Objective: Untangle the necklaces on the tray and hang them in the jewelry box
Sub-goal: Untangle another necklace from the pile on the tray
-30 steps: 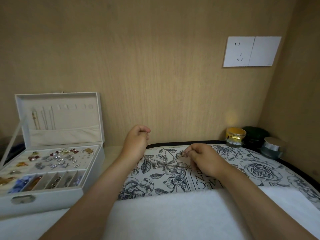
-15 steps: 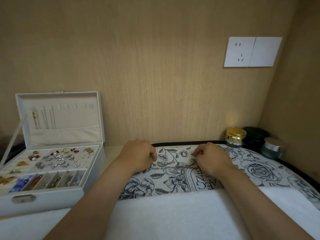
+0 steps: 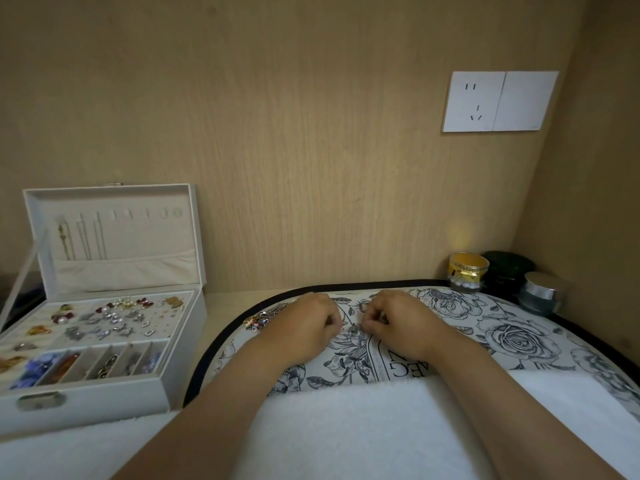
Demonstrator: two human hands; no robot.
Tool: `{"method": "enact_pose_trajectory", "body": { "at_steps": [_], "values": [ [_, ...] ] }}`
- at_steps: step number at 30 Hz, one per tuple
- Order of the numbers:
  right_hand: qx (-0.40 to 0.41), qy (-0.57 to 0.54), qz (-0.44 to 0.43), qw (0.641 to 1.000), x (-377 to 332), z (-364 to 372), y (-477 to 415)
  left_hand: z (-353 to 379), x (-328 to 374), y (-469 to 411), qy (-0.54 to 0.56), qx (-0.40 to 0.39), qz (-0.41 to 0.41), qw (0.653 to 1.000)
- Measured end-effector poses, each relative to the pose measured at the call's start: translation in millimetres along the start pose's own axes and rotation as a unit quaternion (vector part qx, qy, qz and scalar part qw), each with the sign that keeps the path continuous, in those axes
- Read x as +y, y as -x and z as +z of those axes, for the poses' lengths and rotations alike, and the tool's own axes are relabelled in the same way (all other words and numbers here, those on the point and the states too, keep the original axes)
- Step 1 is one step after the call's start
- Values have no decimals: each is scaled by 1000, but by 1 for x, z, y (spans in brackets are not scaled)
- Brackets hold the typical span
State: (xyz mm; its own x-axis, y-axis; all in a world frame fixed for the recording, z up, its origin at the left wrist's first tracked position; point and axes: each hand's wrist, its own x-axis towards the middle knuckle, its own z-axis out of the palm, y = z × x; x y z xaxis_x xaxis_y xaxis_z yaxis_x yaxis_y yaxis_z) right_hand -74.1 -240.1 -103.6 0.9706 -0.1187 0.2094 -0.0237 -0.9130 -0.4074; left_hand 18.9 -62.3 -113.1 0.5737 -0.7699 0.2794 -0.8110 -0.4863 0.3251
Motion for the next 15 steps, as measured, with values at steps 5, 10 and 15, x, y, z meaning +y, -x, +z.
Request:
{"method": "enact_pose_trajectory", "body": {
  "at_steps": [5, 10, 15],
  "values": [
    [52, -206, 65, 975, 0, 2, 1, -5, 2, -1, 269, 35, -154, 950],
    [42, -365, 109, 923, -5, -1, -1, -15, 7, -8, 426, 71, -212, 877],
    [45, -437, 131, 889, -8, -3, -4, -21, 5, -6, 347, 123, -221, 903]
  ]
}}
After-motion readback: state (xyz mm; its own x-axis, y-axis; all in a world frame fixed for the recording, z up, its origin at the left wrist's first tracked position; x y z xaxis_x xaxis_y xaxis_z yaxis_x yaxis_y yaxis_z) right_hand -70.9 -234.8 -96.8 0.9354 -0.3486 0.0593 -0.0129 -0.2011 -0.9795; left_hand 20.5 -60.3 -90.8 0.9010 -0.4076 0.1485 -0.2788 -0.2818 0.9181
